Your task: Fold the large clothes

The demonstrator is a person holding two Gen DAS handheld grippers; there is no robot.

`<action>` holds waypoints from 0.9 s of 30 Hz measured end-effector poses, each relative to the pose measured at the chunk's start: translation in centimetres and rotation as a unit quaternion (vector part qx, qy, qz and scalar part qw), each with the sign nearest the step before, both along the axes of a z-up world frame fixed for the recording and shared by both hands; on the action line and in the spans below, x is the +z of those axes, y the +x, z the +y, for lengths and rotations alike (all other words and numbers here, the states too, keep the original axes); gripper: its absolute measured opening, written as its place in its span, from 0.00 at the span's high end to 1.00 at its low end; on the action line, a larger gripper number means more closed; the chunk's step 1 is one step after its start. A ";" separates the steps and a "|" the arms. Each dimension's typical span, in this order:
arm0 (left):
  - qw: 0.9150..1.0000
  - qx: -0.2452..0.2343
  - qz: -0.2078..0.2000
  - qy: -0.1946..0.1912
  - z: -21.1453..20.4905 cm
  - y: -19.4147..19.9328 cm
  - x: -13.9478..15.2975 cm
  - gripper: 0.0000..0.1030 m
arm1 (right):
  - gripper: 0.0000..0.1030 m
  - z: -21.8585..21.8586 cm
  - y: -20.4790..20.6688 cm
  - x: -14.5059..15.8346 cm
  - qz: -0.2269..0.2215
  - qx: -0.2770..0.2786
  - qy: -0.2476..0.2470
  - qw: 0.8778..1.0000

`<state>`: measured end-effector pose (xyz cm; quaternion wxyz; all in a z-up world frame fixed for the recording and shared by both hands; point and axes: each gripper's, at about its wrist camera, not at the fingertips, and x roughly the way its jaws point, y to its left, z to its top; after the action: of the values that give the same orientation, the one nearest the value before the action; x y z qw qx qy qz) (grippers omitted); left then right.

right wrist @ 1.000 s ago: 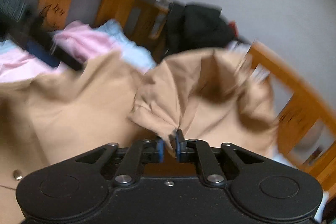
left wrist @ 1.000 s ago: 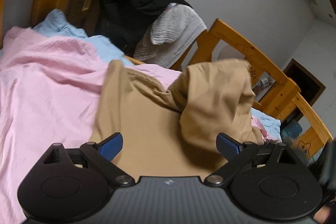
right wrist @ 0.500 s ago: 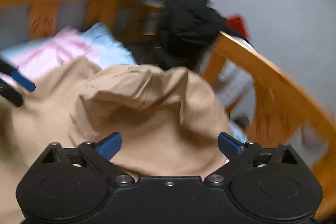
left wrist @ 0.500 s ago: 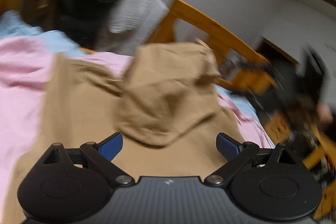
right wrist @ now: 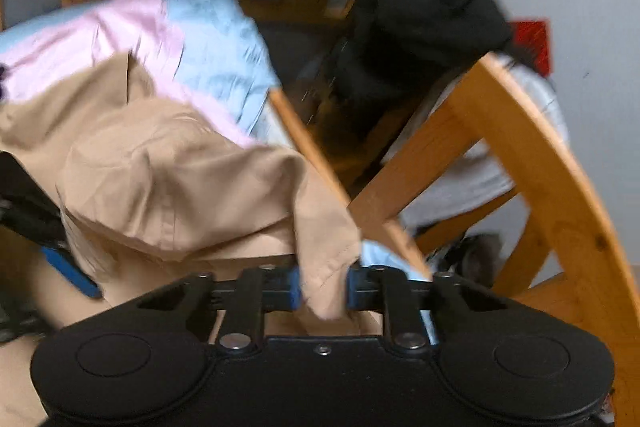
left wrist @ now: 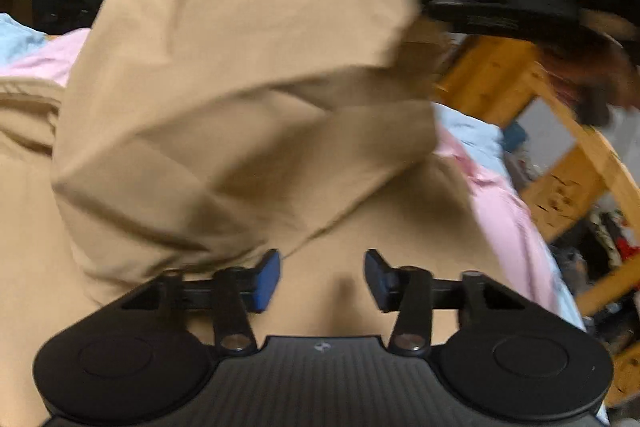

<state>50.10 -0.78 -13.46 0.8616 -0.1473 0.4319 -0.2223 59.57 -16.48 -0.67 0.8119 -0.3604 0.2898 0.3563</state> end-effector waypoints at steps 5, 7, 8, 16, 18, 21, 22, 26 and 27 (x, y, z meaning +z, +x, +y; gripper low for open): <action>0.996 0.086 -0.032 0.024 1.4 2.7 0.9 0.63 | 0.91 -4.4 -4.6 1.3 -0.074 -0.046 0.099 0.991; 0.994 0.107 -0.028 0.009 2.2 3.2 0.7 0.64 | 0.91 -5.9 -7.9 1.3 -0.098 -0.060 0.127 0.985; 0.993 0.111 -0.026 0.010 2.3 3.0 0.5 0.64 | 0.91 -6.4 -9.9 0.8 -0.108 -0.065 0.138 0.982; 0.999 0.036 -0.035 -0.003 6.2 -8.9 -0.2 0.40 | 0.90 -6.8 -20.0 -4.1 -0.189 -0.038 0.134 0.972; 0.998 0.040 -0.032 -0.021 7.7 -11.1 0.3 0.34 | 0.89 -6.8 -21.8 -5.2 -0.199 -0.026 0.118 0.973; 0.995 0.077 -0.026 -0.056 10.1 -12.0 1.6 0.30 | 0.83 -7.2 -24.6 -7.5 -0.198 -0.006 0.086 0.976; 0.993 0.094 -0.028 -0.061 10.7 -11.9 1.9 0.28 | 0.81 -6.9 -25.3 -8.1 -0.197 -0.001 0.075 0.978; 0.982 0.175 -0.012 -0.075 12.2 -10.7 2.4 0.24 | 0.65 -7.6 -27.2 -9.8 -0.156 -0.021 0.065 0.985; 0.978 0.190 0.000 -0.086 12.6 -10.5 2.2 0.24 | 0.62 -8.0 -27.4 -9.8 -0.141 -0.036 0.074 0.987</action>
<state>39.65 11.86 -11.23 0.8720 -0.3003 0.3757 -0.0913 32.20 -24.49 -10.43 0.8816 -0.3353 0.1578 0.2924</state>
